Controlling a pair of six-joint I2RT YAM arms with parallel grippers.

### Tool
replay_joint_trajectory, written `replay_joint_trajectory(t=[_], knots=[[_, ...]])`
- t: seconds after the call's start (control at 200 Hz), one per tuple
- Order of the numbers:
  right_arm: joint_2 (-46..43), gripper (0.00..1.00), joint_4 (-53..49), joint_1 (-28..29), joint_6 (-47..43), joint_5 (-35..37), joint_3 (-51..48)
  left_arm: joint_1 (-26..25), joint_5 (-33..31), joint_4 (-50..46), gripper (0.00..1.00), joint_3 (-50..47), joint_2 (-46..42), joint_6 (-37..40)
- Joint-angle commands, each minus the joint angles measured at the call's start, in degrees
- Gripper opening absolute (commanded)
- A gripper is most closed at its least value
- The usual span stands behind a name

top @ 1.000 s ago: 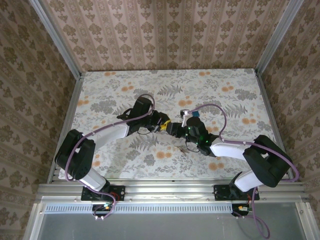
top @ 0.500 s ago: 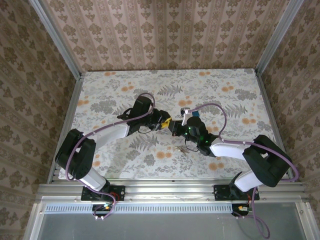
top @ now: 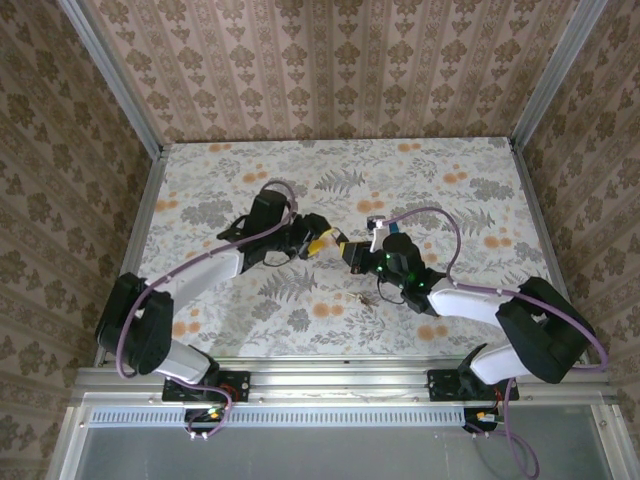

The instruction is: Unlock with the key

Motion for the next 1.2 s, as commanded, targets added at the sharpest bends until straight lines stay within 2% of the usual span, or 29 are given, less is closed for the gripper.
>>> replay_joint_trajectory(t=[0.0,0.15,0.39,0.76,0.955,1.195], knots=[[-3.03,0.0,0.48,-1.17,-2.83,-7.2,-0.16,1.59,-1.85,-7.87,0.6,-0.04,-3.66,9.06],[-4.16,0.0,-0.85,-2.69,-4.75,-12.77,0.35,3.45,-1.39,-13.61,0.6,1.49,-5.95,17.84],[-4.77,0.0,-2.08,-3.51,-6.91,-21.42,2.43,4.09,-0.09,-19.41,0.62,4.72,-8.12,27.41],[-4.52,0.0,-1.64,-3.42,-7.44,-27.32,3.96,2.13,0.33,-19.06,0.63,5.82,-6.68,29.67],[-4.75,0.0,-1.46,-3.42,-7.66,-27.92,3.9,0.36,-0.61,-20.27,0.63,7.3,-5.32,31.2],[-7.38,0.0,-1.54,-3.42,-9.27,-27.69,3.23,0.56,-3.72,-23.81,0.54,6.99,-4.45,31.91]])
